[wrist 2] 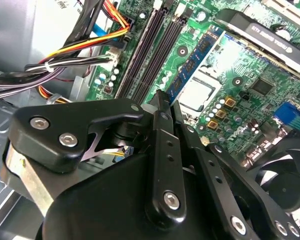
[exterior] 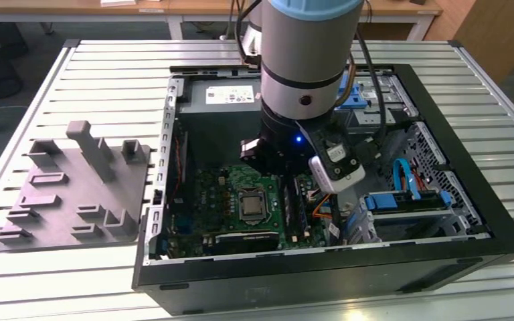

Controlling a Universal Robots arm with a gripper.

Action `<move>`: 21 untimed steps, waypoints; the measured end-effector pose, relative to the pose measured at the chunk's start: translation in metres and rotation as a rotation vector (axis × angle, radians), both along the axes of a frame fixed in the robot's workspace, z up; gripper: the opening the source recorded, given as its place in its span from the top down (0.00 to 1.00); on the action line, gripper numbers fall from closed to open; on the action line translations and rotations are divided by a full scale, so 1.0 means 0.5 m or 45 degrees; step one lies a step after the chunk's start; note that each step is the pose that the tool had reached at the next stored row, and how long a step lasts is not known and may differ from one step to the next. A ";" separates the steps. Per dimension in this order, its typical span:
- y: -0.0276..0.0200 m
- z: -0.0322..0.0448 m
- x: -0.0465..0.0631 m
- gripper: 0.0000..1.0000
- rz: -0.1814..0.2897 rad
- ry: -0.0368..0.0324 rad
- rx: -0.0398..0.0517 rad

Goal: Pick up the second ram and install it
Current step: 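Insert the second ram into the second slot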

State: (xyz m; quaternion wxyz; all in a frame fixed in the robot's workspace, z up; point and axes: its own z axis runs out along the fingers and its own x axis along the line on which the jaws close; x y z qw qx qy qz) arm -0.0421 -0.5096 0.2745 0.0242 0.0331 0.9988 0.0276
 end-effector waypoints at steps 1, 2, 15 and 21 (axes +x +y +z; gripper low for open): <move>0.0000 -0.001 0.000 0.86 0.000 0.0000 0.000; 0.0000 -0.002 0.000 0.86 0.000 0.0000 0.000; 0.0000 -0.019 0.000 0.86 0.000 0.0000 0.000; 0.0000 -0.028 0.000 0.86 0.000 0.0000 0.000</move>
